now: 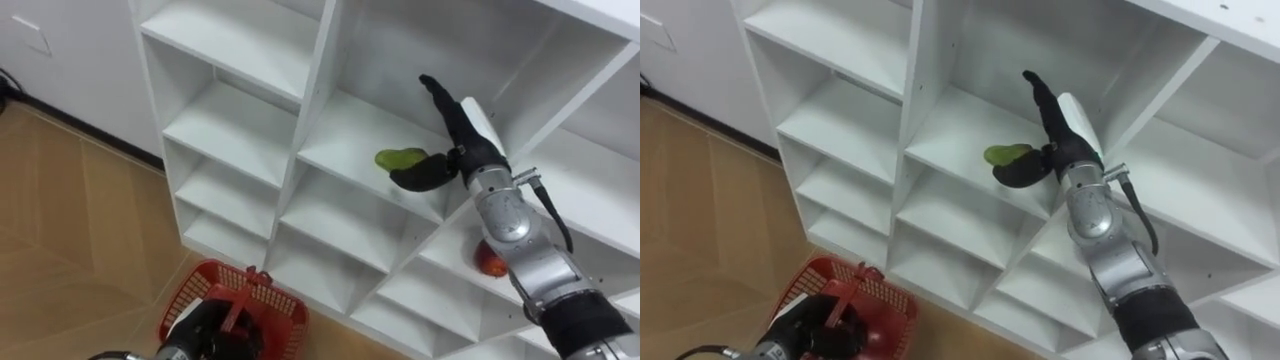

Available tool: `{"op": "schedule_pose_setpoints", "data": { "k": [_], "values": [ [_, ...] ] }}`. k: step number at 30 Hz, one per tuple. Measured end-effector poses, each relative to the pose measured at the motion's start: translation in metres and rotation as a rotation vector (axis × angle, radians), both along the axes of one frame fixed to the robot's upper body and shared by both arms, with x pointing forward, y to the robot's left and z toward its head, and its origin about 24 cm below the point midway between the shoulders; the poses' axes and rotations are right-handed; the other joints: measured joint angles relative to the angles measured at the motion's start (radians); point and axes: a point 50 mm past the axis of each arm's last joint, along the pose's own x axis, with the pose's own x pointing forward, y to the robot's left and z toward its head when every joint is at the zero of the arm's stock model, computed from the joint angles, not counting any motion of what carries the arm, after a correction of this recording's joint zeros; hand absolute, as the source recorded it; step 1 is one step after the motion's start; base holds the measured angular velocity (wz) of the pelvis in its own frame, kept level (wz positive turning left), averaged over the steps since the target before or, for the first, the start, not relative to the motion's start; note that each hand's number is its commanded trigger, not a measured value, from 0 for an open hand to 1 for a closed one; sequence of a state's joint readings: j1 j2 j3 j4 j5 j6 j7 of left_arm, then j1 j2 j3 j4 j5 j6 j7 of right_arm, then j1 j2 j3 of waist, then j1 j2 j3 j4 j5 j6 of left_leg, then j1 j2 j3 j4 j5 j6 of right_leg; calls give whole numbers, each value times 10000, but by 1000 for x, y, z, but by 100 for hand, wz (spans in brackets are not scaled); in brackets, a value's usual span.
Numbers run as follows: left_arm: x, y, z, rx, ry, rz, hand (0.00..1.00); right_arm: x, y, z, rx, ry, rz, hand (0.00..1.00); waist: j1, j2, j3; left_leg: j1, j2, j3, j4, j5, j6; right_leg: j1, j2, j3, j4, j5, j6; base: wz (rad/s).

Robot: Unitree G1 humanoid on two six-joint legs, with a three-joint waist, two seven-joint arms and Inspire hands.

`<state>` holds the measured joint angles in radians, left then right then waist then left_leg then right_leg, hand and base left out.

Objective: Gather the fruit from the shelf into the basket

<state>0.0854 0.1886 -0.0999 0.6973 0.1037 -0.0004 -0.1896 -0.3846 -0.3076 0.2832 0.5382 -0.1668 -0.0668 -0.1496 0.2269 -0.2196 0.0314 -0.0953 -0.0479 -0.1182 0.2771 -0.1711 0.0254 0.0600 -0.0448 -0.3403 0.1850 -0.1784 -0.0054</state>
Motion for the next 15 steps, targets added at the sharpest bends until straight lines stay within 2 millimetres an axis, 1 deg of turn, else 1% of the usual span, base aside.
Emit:
{"op": "schedule_pose_setpoints", "data": {
  "k": [6, 12, 15],
  "values": [
    [-1, 2, 0, 224, 39, -178, 100, 1, -2, 0, -136, 17, -34, 0, -1, -9, 4, -55, -4, -97, -23, 0, -1, -20, 3, -169, -7, 0, 0, 5],
    [-1, 1, 1, 108, 62, -334, 100, 3, -6, -1, -343, 136, -133, 0, 24, -11, 3, -194, -10, -225, -11, 4, -6, -119, 12, -200, -11, 0, 0, 6],
    [-1, 1, 1, 146, 58, -383, 100, 7, -7, 3, -555, 42, -149, 0, 29, -28, -10, -308, -15, -226, 0, 8, -13, -236, 18, -220, -7, 0, 0, 0]
  ]
}}
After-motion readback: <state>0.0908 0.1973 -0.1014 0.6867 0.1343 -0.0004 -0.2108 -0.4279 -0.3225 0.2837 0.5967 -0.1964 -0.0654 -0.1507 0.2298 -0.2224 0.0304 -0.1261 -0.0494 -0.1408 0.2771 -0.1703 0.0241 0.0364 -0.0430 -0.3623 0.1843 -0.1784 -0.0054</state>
